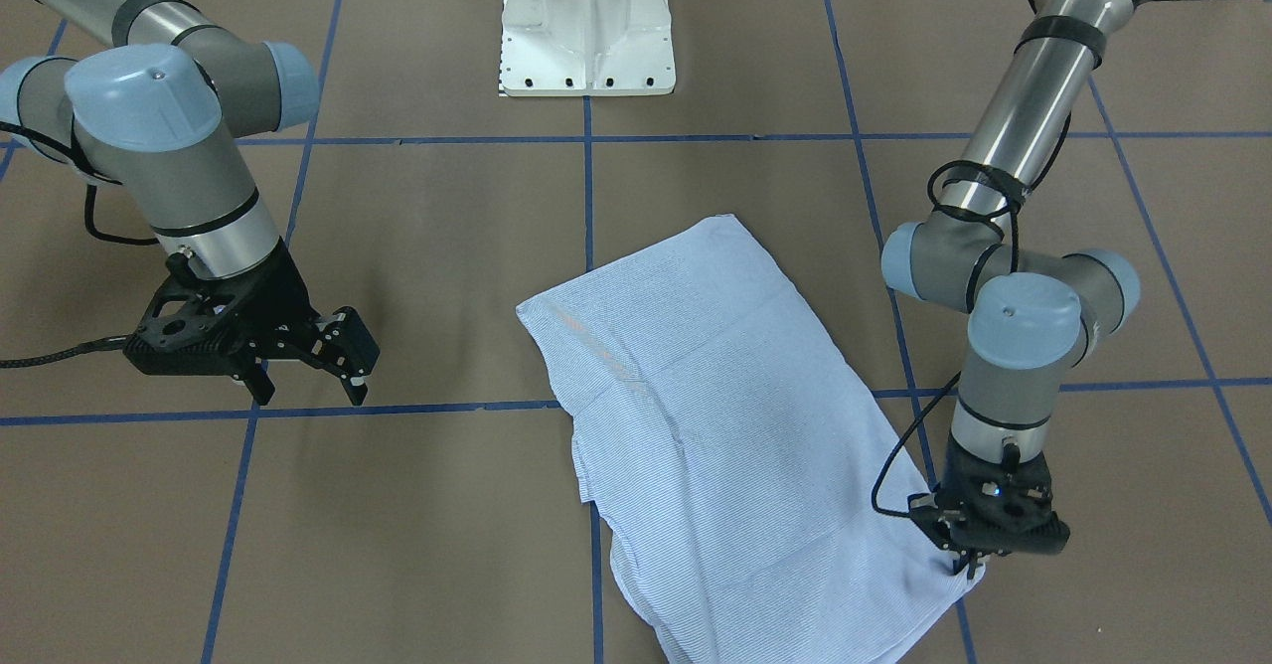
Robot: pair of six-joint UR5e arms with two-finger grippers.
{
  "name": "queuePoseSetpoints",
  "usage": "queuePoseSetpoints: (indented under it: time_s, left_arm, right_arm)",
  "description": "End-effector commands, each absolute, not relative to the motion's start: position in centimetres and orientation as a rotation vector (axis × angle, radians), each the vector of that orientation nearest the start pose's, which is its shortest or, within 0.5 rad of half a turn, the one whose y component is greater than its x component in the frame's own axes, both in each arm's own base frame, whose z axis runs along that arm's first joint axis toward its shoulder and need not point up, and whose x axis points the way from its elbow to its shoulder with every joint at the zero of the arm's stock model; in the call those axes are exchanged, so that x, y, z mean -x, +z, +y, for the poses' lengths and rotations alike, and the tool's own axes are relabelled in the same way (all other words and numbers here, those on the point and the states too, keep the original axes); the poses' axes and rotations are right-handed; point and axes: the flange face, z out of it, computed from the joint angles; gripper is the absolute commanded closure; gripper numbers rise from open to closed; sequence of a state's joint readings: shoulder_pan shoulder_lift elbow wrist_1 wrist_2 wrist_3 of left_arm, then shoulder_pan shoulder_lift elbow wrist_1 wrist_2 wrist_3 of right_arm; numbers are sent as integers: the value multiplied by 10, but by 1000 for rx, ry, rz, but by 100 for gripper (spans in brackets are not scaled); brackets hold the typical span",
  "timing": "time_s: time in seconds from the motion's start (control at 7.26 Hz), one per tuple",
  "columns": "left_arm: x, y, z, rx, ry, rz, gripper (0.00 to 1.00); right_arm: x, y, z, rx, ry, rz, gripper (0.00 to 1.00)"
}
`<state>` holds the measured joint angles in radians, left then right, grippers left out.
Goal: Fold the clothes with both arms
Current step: 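Drag the shirt farther away with the left gripper while the right gripper approaches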
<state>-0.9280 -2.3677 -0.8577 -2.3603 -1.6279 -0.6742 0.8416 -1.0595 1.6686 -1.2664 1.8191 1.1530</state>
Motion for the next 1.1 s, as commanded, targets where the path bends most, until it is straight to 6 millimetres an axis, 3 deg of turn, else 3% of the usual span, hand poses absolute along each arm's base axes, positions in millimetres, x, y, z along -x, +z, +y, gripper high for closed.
queuePoseSetpoints:
  time_s: [0.0, 0.14, 0.28, 0.41, 0.69, 0.96]
  left_arm:
    - [-411, 401, -767, -685, -5, 588, 48]
    - [-406, 387, -767, -712, -9, 608, 0]
    - [-392, 369, -763, -712, 9, 671, 0]
    - [-373, 381, -742, -678, 44, 745, 0]
    - [-333, 389, -696, -671, 91, 853, 0]
    - [-324, 391, -682, -677, 86, 867, 0]
  right_arm:
    - [384, 263, -543, -342, 317, -925, 0]
    - [402, 251, -530, -315, 351, -931, 0]
    - [437, 207, -514, -264, 432, -899, 0]
    - [482, 188, -480, -249, 532, -880, 0]
    - [527, 183, -429, -146, 675, -911, 3]
    - [570, 191, -378, -70, 804, -917, 7]
